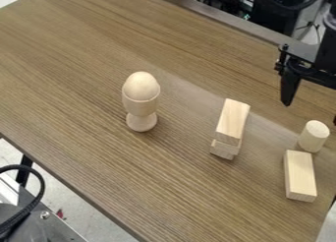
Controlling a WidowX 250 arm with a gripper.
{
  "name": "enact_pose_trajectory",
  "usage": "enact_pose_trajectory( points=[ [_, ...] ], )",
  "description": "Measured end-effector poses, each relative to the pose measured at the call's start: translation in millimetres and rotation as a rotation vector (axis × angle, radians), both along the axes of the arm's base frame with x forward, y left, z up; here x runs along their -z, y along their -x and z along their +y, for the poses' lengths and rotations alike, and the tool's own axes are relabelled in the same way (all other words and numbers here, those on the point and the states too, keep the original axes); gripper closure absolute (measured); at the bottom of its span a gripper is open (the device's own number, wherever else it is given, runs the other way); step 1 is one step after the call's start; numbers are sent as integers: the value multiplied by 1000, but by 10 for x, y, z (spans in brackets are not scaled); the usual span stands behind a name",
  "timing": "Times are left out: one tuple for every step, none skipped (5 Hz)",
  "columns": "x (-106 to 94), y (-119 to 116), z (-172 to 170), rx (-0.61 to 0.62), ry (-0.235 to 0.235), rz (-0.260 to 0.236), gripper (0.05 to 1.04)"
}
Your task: Take the rectangular block and place it on top of the white cylinder
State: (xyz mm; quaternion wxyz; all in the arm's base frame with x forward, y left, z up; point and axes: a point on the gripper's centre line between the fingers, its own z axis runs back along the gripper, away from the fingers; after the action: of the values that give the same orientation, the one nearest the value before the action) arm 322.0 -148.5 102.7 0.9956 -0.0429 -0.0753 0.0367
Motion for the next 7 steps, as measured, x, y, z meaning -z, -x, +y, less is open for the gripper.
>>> enact_pose_trajectory(
  points=[
    [125,28,13,-2,-16,35,83],
    [240,71,61,-90,-40,27,83],
    [319,122,26,-157,-31,-5,83],
    [370,169,-8,-229,-16,-46,83],
    [428,193,-106,-278,5,-96,83],
    [540,202,-194,-268,6,-96,83],
    [655,161,-279,-235,9,-63,83]
  ],
)
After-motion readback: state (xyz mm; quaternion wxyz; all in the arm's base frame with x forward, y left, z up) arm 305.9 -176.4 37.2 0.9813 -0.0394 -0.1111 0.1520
